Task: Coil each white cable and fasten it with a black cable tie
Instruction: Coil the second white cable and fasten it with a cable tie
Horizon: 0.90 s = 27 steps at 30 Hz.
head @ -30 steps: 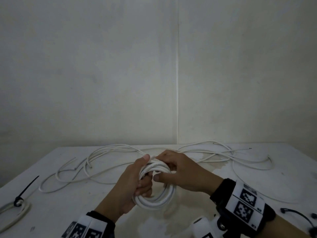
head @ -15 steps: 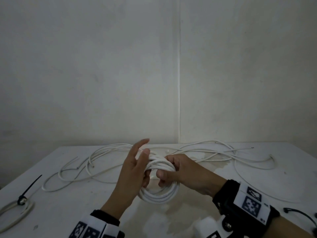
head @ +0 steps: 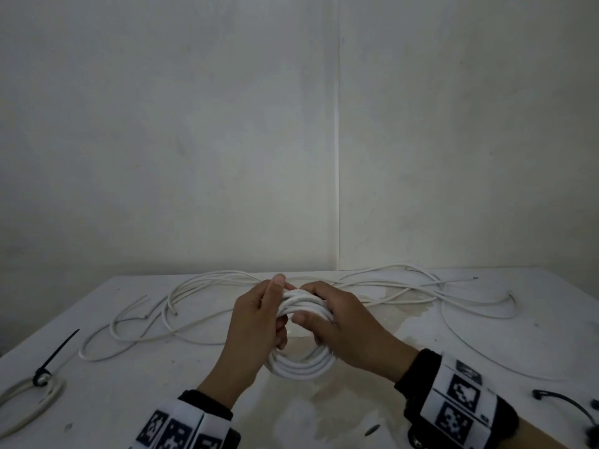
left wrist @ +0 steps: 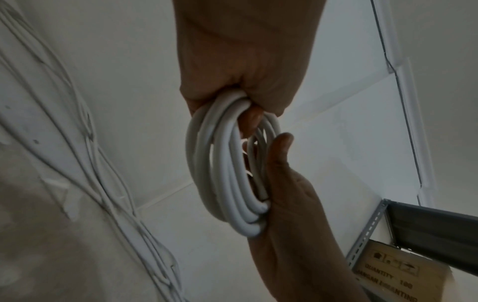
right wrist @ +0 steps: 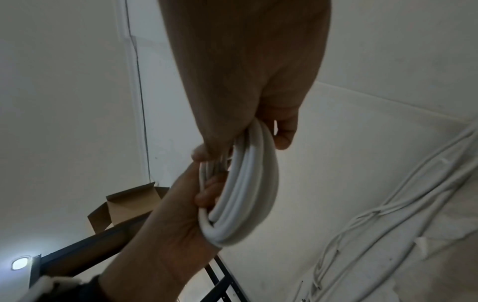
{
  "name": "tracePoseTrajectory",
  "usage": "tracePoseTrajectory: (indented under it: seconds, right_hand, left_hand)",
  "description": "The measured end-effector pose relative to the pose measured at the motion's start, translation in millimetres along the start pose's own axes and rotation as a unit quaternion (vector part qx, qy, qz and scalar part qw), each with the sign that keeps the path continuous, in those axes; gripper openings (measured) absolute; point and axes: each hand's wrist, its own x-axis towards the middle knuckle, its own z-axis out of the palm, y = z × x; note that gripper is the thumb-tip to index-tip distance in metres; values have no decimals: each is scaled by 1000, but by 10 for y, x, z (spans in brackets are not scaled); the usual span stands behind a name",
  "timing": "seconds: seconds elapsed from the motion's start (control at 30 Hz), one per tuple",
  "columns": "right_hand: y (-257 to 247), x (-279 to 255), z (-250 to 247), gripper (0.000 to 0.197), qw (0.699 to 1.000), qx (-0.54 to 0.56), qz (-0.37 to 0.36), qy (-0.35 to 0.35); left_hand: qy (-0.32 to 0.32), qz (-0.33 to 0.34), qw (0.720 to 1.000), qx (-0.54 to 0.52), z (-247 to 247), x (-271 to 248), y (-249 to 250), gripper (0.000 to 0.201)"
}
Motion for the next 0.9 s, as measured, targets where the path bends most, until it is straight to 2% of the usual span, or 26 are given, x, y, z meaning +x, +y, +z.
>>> tracePoseTrajectory:
  seconds: [0.1,0.23,0.33,0.43,0.57,0.63,0.73,0.9]
  right_hand:
    - [16,14,7,14,999,0,-22,43]
    - [38,34,-19,18,999,-21,-12,29]
    - [52,33,-6,28,999,33,-7,28]
    - [15,31,-15,36,997,64,29,-1]
    - [11,-22,-48,40,988,135,72,4]
    - [21,-31,-55,34,982,165,87,9]
    - [4,-18,-46,10,967,226,113,10]
    - [-6,2,-71,11,966,222,133,-9]
  left_hand:
    - [15,-47,998,-31,37,-12,0,42]
    - [10,-85,993,-87,76,-37,-30,45]
    - [8,-55,996,-66,154,-65,-80,52]
    - [45,-24,998,-36,189,-49,-123,59]
    - [83,-33,994,-65,114,33,-107,51]
    - [75,-34,995,-57,106,44,-94,48]
    - [63,-52,995,-61,121,50,-95,46]
    - [47,-38,997,-54,98,40,-93,41]
